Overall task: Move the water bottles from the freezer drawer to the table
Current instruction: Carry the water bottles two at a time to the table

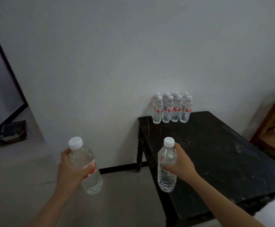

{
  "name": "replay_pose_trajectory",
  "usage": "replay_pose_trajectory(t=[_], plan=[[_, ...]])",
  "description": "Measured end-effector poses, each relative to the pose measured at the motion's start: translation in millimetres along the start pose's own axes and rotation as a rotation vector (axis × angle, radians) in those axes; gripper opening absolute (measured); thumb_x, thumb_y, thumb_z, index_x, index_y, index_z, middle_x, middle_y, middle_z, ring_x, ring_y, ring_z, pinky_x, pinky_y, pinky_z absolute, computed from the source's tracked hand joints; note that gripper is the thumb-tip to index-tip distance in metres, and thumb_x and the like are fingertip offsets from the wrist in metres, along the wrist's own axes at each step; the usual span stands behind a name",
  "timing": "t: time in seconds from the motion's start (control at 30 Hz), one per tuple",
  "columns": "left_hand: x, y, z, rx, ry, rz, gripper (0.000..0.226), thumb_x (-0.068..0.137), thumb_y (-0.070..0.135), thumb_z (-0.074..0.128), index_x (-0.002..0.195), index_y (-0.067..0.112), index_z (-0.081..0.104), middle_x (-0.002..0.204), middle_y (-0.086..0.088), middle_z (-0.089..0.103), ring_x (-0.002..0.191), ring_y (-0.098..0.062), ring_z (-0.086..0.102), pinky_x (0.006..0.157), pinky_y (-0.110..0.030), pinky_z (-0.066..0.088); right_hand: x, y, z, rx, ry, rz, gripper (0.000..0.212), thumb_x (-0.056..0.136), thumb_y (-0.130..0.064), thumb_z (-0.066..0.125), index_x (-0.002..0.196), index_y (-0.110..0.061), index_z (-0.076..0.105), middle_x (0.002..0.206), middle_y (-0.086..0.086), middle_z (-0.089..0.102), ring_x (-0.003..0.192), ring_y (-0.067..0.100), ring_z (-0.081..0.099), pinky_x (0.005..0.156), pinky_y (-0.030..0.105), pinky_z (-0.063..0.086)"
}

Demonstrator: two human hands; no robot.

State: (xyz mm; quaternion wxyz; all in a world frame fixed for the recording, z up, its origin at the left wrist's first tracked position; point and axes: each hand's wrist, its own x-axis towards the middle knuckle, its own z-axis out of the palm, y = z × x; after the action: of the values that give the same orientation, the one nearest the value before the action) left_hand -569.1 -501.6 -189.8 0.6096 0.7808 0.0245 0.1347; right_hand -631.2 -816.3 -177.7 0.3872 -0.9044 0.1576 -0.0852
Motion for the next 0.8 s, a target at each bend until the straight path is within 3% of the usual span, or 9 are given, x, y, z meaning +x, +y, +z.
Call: replay_pose_trajectory(t=[0.1,0.27,0.4,0.6,0.8], plan=[[61.0,-16.4,-2.0,-0.026,-0.081,-0.02,0.107,0.028,0.04,0.078,0.123,0.012,0.038,0.103,-0.008,0.054,0.091,-0.026,0.056,0.083,-0.039,0.046,33.2,-14.2,19.5,0.029,0.071,0.06,0.071,0.068,-0.032,0.076,0.127,-0.034,0.036,0.113,-0.008,0.054,0.1,0.012,0.056,0.086,0.035,0.049],[136.2,-25.2,9.8,0.019,-0.146,0.016,0.093,0.039,0.028,0.083,0.12,0.013,0.041,0.101,-0.008,0.059,0.088,-0.027,0.06,0.079,-0.038,0.047,60.7,-25.5,34.5,0.076,0.137,0.168,0.07,0.065,-0.026,0.08,0.119,-0.037,0.037,0.112,-0.006,0.055,0.099,0.012,0.058,0.083,0.036,0.053],[178.1,-34.7,41.8,0.031,-0.243,0.028,0.082,0.055,0.005,0.086,0.123,0.007,0.04,0.102,-0.008,0.055,0.09,-0.025,0.055,0.079,-0.034,0.042,72.5,-21.8,38.5,0.08,0.178,0.249,0.069,0.065,-0.022,0.08,0.115,-0.04,0.036,0.111,-0.006,0.055,0.101,0.014,0.058,0.082,0.037,0.054],[205.2,-44.6,129.6,0.005,-0.448,0.0,0.084,0.056,0.005,0.085,0.125,0.007,0.038,0.105,-0.009,0.056,0.091,-0.025,0.056,0.08,-0.034,0.045,97.6,11.5,26.8,0.048,0.256,0.35,0.076,0.063,-0.019,0.082,0.122,-0.036,0.038,0.116,-0.003,0.054,0.105,0.018,0.057,0.085,0.041,0.054],[216.3,-28.9,244.5,-0.044,-0.516,0.006,0.081,0.053,0.006,0.086,0.122,0.01,0.043,0.104,-0.007,0.057,0.091,-0.025,0.057,0.083,-0.037,0.048,153.0,66.3,8.5,0.041,0.319,0.413,0.081,0.062,-0.02,0.082,0.128,-0.032,0.037,0.118,-0.003,0.054,0.106,0.018,0.056,0.084,0.041,0.053]])
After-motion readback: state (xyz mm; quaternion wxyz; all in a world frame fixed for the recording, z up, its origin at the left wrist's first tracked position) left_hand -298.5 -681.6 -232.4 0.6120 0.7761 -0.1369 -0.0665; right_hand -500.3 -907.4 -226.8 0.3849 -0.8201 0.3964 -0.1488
